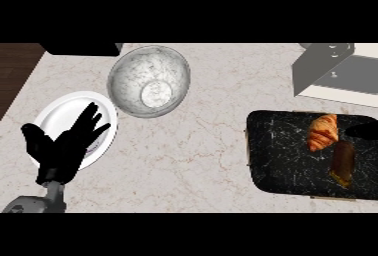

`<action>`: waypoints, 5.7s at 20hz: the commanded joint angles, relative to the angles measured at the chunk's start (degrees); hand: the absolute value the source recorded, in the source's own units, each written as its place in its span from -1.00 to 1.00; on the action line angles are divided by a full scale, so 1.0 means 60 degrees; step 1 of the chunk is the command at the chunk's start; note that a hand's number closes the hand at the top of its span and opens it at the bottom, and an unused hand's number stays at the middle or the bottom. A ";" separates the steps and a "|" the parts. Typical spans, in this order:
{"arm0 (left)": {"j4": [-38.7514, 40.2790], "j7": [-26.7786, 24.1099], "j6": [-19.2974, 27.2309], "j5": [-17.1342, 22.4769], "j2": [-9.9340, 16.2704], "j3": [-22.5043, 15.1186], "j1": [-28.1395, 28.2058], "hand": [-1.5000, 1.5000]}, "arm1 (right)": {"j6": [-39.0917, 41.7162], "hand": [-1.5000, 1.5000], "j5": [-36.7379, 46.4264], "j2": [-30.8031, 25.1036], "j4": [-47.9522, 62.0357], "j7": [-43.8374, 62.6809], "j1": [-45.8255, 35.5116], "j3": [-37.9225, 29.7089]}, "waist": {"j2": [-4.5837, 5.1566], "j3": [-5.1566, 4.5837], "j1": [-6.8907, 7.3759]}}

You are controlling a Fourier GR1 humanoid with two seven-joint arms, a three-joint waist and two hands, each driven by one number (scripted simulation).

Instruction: Pick the croissant from the tray and place it in the tiered shelf

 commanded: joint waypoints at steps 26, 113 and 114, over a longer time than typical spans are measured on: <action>0.1190 0.0443 0.0234 -0.0361 -0.0246 0.0032 0.0129 0.00 | 0.1504 -1.00 0.2353 0.4373 0.6286 0.2793 -0.3199 0.1252 | 0.0042 -0.0105 -0.0217; 0.2145 -0.0299 -0.0767 -0.0587 -0.0594 0.0782 0.0237 0.00 | 0.5392 1.00 -0.2358 -0.0567 0.2198 -0.7536 -0.2906 -0.6896 | 0.0094 -0.0084 -0.0074; 0.1745 0.0096 -0.0229 -0.0815 -0.0889 0.0542 0.0251 0.00 | 0.5925 1.00 -0.2574 -0.0789 0.2660 -0.8094 -0.2691 -0.7236 | 0.0056 -0.0072 -0.0180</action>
